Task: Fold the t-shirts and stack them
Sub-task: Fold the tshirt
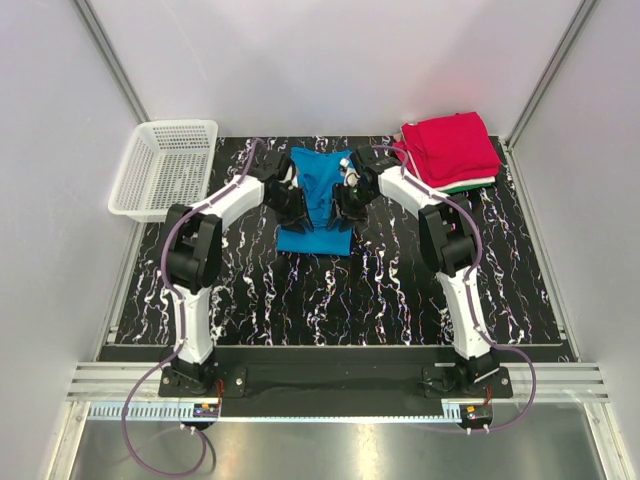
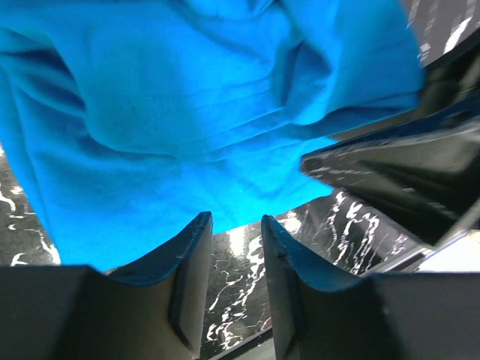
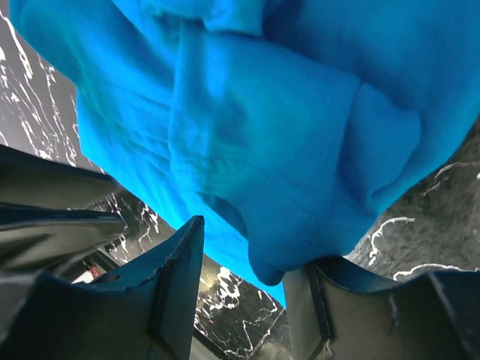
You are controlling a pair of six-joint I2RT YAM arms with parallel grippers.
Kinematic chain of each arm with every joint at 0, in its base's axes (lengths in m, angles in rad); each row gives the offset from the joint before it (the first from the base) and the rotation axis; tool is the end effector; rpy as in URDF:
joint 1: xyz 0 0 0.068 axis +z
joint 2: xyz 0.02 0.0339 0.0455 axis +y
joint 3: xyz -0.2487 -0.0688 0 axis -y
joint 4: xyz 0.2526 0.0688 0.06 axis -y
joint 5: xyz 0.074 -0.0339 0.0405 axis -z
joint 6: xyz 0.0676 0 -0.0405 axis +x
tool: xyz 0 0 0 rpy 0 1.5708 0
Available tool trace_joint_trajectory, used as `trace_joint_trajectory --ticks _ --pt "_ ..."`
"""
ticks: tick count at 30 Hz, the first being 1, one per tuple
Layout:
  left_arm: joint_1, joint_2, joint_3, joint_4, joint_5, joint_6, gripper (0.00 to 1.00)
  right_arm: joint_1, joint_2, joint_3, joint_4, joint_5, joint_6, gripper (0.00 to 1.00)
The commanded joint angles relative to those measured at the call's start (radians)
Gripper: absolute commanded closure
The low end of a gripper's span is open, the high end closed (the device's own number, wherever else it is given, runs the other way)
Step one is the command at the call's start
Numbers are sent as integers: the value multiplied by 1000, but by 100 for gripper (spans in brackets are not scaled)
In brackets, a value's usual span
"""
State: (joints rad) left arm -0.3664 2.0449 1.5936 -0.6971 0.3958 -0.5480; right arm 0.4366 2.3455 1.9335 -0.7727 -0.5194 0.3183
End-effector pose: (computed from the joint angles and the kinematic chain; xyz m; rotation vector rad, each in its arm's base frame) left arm 0.4042 -0.1830 0.1542 -0.1357 2.8341 -0.7783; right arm 0.4384 0.2416 0.1221 -0.3149 2.8242 0.9054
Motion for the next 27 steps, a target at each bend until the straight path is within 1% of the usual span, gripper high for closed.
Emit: trace_joint_trajectory --ticks 1,7,9,12,14,18,27 --pt "-28 12 -35 30 -2 36 68 4 15 84 26 7 -8 49" --pt "-43 21 -86 36 -41 54 74 4 64 154 24 18 10 50" --pt "-45 31 -93 33 -49 53 78 4 86 186 23 22 10 50" --pt "-45 46 -106 34 -63 43 79 2 115 228 21 41 8 49" --pt "-45 46 -113 33 -81 36 82 -1 141 261 16 53 7 49" --pt "-45 47 -123 27 -113 31 83 -7 170 324 10 73 8 49" --pt "-45 50 -146 24 -104 37 83 -50 230 476 -31 121 -8 50"
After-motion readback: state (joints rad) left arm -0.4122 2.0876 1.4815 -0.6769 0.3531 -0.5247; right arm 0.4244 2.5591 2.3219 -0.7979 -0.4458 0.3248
